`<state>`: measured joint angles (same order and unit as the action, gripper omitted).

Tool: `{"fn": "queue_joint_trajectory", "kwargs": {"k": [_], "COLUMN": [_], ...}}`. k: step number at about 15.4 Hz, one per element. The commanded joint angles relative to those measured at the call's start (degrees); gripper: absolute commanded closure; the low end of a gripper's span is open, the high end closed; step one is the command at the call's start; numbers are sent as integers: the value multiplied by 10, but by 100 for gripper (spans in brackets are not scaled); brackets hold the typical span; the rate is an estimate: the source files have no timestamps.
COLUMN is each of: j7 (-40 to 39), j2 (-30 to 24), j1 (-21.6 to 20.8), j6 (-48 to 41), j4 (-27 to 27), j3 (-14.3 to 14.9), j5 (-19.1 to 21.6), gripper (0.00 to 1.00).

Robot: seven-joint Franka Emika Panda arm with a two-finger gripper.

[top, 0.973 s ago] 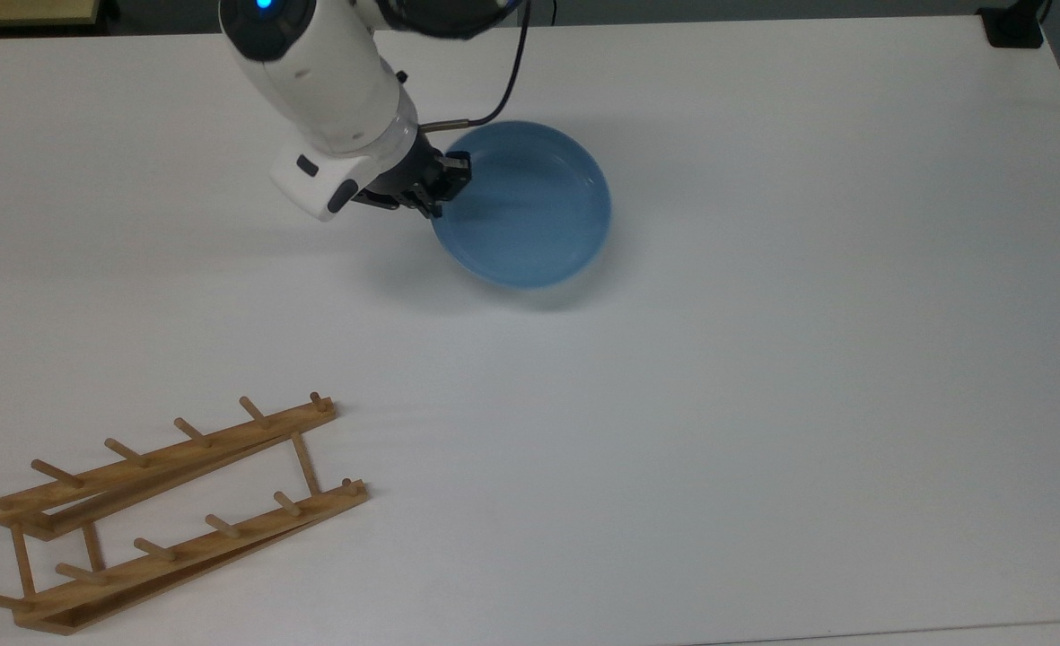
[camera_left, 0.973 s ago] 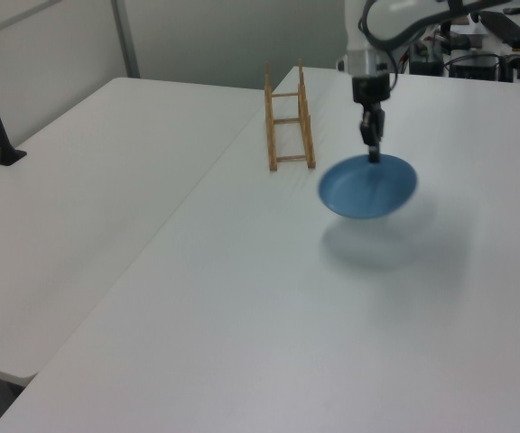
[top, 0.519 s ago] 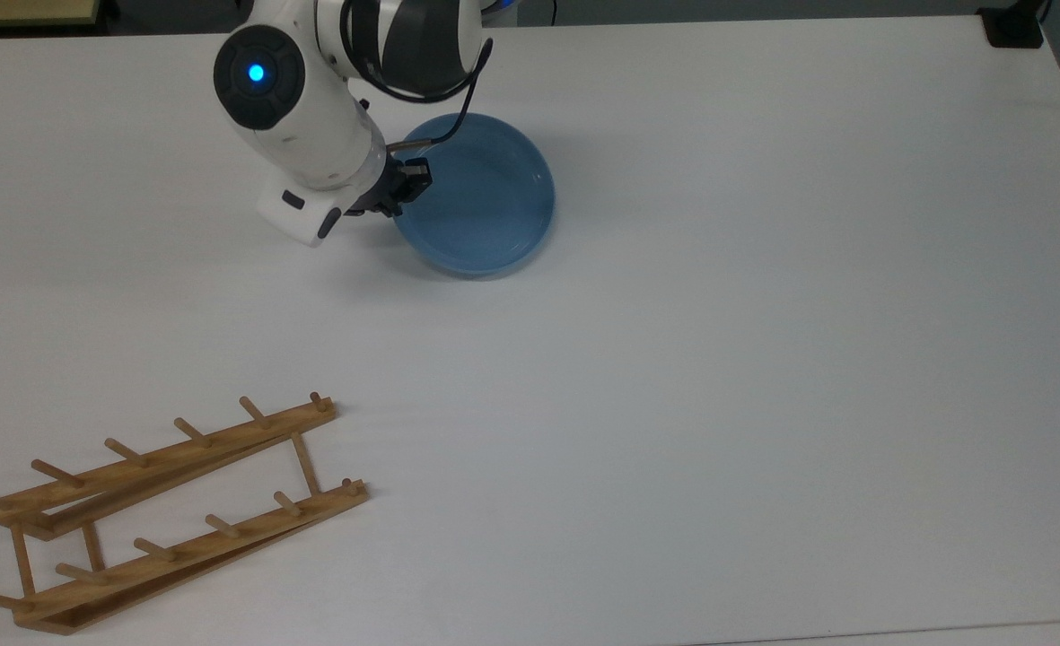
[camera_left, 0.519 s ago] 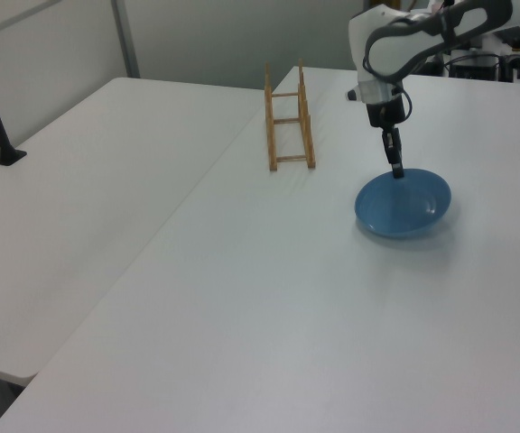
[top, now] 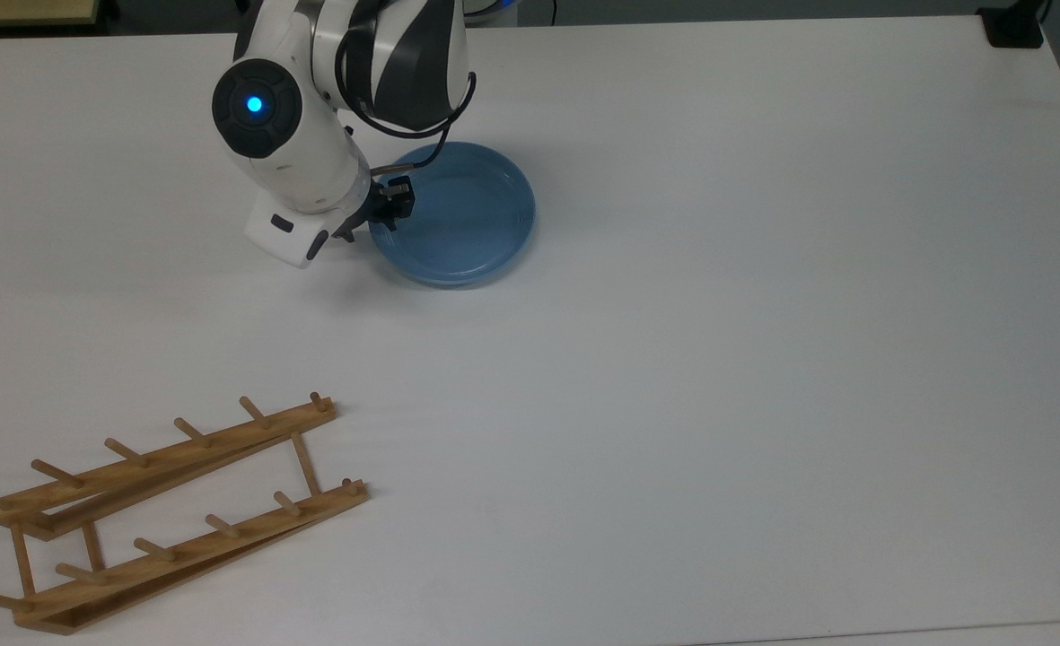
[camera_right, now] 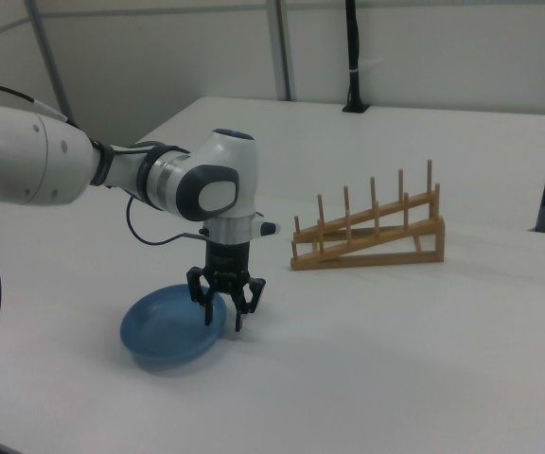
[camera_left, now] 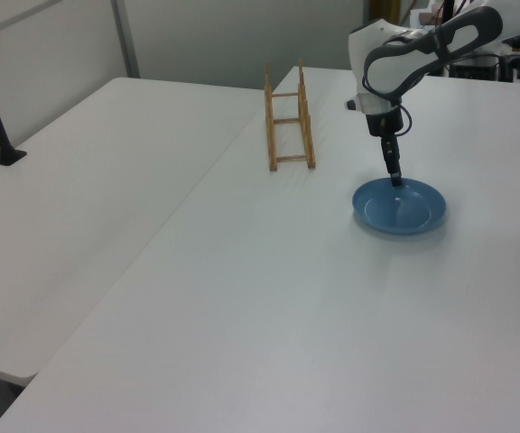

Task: Pick plate from plate rack
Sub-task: 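Open the gripper, release the plate rim, and raise the gripper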

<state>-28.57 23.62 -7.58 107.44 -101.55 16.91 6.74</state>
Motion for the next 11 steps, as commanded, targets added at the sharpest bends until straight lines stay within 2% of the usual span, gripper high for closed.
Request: {"fn": "queue_joint_trajectory", "kwargs": {"k": [1,2,5,8,10,11], "j7": [2,11,116,187,193,201], "j2": [-29,-46,-117,-179,-211,-223], "j1": [-5,-7,-14,-7,-9,-6], "j6": [1,-10,-49,-98,-121,-123], "j4": [-13,-11,-9,-3,3,4], "j3": [5,4,-6,-51,-57,-71], "j5": [-12,-12,-25,-76,-81,-85], "gripper": [0,0,0,0,0,0]}}
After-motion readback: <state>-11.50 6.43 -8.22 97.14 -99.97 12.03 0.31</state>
